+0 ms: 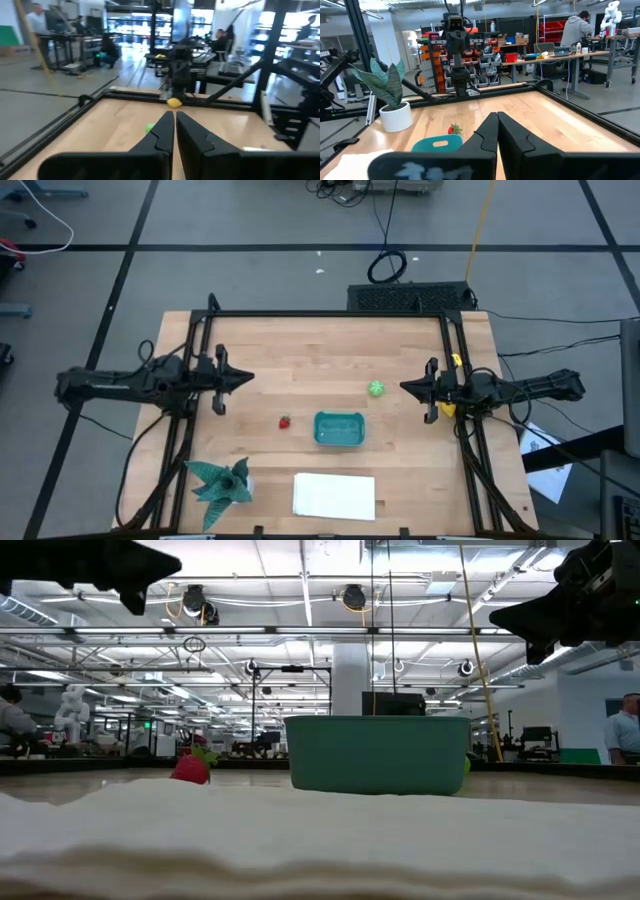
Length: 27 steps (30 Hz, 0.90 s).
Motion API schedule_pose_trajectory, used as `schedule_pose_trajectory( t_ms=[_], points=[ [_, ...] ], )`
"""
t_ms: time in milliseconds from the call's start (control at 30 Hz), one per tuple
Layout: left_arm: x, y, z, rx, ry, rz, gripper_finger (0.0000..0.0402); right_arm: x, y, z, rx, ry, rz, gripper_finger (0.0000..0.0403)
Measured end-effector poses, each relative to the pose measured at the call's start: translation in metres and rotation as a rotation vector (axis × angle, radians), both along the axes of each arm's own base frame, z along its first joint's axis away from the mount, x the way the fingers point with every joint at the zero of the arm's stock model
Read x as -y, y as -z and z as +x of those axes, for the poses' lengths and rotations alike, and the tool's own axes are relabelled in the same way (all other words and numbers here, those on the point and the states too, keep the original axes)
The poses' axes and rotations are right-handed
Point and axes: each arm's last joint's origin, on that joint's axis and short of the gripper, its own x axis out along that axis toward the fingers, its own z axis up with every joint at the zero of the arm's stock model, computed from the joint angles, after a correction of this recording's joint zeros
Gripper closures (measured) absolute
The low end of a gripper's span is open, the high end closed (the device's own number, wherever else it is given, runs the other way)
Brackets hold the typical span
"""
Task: Pick and placing Produce into tupperware
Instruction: Put the red strawberry into the blue bin
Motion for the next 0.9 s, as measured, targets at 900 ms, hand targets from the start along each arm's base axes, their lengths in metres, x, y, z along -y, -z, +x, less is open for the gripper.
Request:
schedule_pose_trajectory(
  t_ms=[900],
  points=[
    [0.004,-0.029,0.043,0.0,0.114,-0.038,0.038,0.0,0.0,0.0,0.0,0.0,-0.005,0.0403]
  ],
)
